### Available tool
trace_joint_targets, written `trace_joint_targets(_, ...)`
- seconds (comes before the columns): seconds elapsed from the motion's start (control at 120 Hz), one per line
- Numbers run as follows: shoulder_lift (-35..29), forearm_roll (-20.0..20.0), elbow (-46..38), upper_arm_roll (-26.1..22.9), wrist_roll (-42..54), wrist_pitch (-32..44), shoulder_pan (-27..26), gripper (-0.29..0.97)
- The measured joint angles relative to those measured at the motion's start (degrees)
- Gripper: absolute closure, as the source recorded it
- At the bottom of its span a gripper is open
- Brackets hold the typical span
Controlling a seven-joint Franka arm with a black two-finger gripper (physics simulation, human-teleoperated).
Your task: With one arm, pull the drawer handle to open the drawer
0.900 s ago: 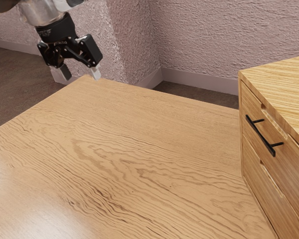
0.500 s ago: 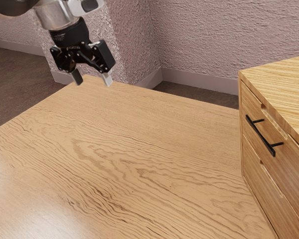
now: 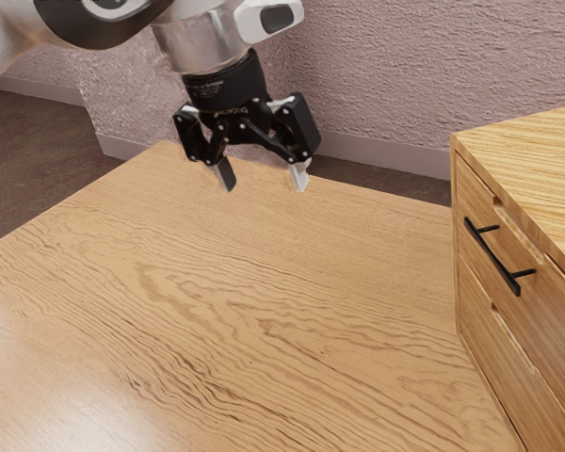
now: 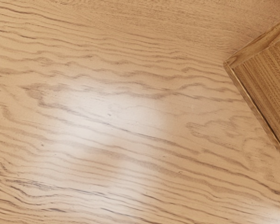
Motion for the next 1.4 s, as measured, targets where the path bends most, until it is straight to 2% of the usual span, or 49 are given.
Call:
trace_joint_targets(0.083,-8.4,-2.1,-12.7,-0.6,-3.8,7.0,-1.3,0.00)
trace_joint_targets(0.167,-17.4,-7.4,-28.0,-1.0,-7.2,17.9,-1.0,0.00)
trace_joint_targets(0.217,-20.8,-10.1,-33.5,-1.8,-9.0,24.3,-0.4,0.00)
trace_joint_targets(0.317,-22.2,-13.3,-36.4,-3.1,-12.4,33.3,-0.2,0.00)
trace_joint_targets(0.483,-18.5,-17.3,-36.1,-3.5,-17.4,44.3,-0.4,0.01)
trace_joint_targets(0.567,-15.8,-18.1,-35.5,-3.9,-19.8,48.1,-1.1,0.09)
trace_joint_targets(0.692,-14.1,-18.5,-35.4,-4.1,-23.1,51.6,-1.2,0.24)
trace_joint_targets(0.85,-11.2,-18.9,-35.1,-4.5,-26.3,54.1,-1.6,0.33)
trace_joint_targets(1.4,-11.1,-20.8,-36.1,-5.7,-33.9,53.9,-3.8,0.42)
